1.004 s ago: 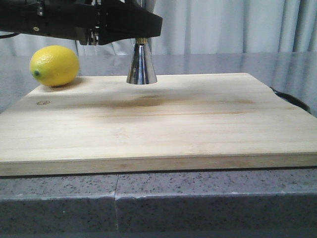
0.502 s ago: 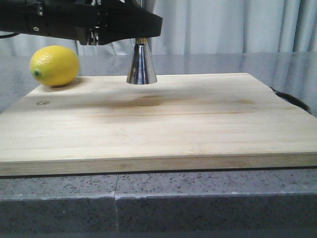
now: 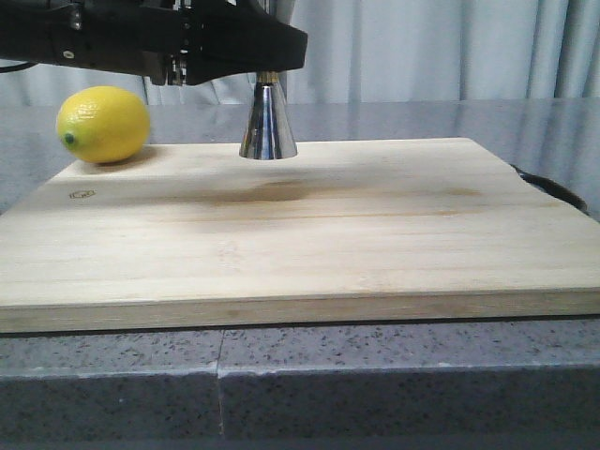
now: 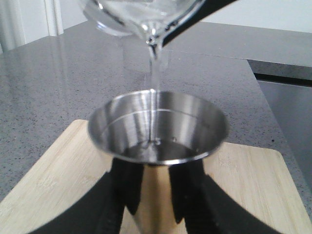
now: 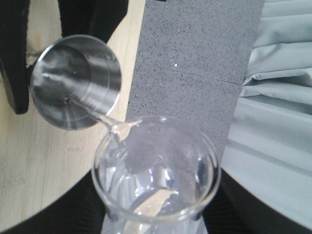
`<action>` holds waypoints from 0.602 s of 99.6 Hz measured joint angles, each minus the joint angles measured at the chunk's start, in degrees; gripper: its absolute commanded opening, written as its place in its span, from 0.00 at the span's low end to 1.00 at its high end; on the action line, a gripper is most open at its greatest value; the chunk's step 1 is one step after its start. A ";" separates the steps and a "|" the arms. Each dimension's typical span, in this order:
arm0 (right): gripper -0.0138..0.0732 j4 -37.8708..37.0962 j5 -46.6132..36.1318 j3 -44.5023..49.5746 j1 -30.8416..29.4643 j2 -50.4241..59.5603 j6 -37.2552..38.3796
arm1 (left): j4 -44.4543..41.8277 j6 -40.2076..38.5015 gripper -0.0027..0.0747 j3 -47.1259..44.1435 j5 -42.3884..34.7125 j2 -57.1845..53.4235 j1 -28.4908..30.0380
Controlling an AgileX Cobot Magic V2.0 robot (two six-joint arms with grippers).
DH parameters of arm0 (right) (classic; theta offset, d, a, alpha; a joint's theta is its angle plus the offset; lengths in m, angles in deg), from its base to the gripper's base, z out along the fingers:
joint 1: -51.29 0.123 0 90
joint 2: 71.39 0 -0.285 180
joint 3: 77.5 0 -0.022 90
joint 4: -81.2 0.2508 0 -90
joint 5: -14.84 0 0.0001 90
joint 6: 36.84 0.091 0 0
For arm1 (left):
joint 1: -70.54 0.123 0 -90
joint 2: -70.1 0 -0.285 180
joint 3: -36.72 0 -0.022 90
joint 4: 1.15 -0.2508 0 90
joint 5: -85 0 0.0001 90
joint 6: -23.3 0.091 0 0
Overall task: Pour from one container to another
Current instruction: 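Tilt the beaker with the right gripper, pouring liquid into the jigger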
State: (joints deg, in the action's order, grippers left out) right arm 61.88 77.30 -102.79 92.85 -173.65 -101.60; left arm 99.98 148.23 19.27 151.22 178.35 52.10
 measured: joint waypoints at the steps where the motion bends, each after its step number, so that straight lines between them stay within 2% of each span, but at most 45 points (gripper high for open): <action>1: 0.48 0.00 0.00 0.00 0.00 0.00 0.00 | 0.00 0.00 0.32 0.00 0.00 0.00 0.00; 60: 0.48 -1.13 -1.79 0.00 1.49 0.00 -1.47 | 0.00 0.00 0.32 0.00 0.00 0.00 0.00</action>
State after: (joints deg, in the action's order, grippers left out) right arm 60.75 75.51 -102.79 94.34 -173.65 -103.07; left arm 99.98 148.23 19.27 151.22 178.35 52.10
